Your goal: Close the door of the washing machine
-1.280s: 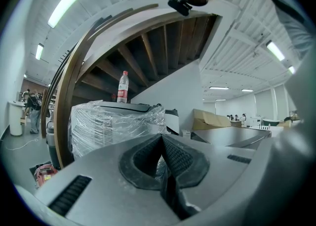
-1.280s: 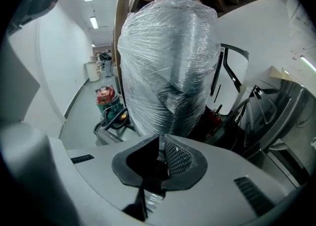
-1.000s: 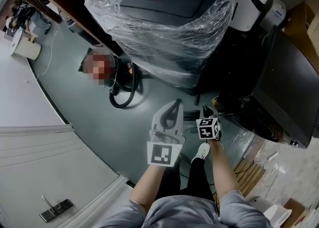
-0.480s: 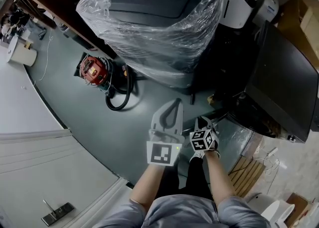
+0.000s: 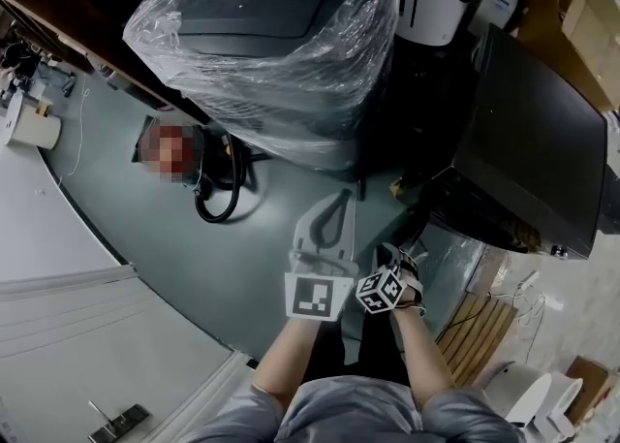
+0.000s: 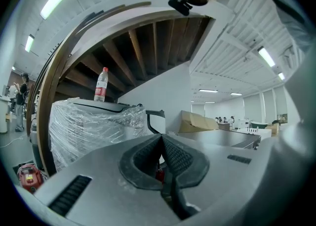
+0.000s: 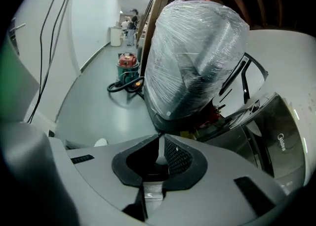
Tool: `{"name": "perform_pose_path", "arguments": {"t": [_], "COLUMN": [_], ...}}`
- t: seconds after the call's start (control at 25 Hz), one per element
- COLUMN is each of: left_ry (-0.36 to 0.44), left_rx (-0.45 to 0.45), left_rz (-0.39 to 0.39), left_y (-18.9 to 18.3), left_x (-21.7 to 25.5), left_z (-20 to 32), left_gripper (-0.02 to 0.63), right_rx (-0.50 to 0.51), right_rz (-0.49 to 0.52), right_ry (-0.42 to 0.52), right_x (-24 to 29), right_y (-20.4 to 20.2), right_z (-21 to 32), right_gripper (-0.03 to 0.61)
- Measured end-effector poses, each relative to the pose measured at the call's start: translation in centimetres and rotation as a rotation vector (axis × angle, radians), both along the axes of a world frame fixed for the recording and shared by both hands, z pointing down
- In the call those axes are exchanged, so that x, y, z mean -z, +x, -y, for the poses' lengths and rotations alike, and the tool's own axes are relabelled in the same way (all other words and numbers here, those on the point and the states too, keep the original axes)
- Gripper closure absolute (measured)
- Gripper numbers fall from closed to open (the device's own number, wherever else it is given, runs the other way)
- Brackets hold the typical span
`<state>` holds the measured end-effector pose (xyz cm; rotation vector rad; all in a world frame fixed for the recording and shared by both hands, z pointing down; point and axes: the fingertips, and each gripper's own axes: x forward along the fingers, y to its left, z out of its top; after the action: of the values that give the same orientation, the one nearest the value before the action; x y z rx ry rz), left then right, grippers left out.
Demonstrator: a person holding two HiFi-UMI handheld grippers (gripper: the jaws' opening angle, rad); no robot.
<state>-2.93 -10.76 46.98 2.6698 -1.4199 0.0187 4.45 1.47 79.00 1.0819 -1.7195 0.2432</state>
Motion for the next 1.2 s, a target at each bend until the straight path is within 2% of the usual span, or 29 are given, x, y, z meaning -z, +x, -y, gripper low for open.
{"name": "perform_pose_path", "arguments": {"t": [0.2,0.44,0.72,1.2], "left_ry": [0.006,0.013,0.019,0.021], "left_rx": [-0.043,-0.104,-0.153,-0.205], "left_rz": [-0.009,-0.013,-0.005,-0.018], "left_y": [3.1,6.9,10.4,15.3], "left_x": [0.3,0.5,0.8,1.2], "left_z": [-0.2,-0.7,-1.5,-2.9], "left_gripper": [0.615,0.615,0.615,0.615], "right_rx": [0.040,-0.024,-0.083,0.024], "right_rz": [-0.059,-0.036,-0.059,-0.248], "right_ry": [-0.032,-0.088,-0.084,-0.100], "right_x": [-0.5,-0.6,-0.3,-0.8], "right_y": [1.4,3.7,7.1,12.3], "right_z": [-2.0,-3.8,-5.6,-8.4], "right_gripper": [0.549,0.549,0.550,0.558]}}
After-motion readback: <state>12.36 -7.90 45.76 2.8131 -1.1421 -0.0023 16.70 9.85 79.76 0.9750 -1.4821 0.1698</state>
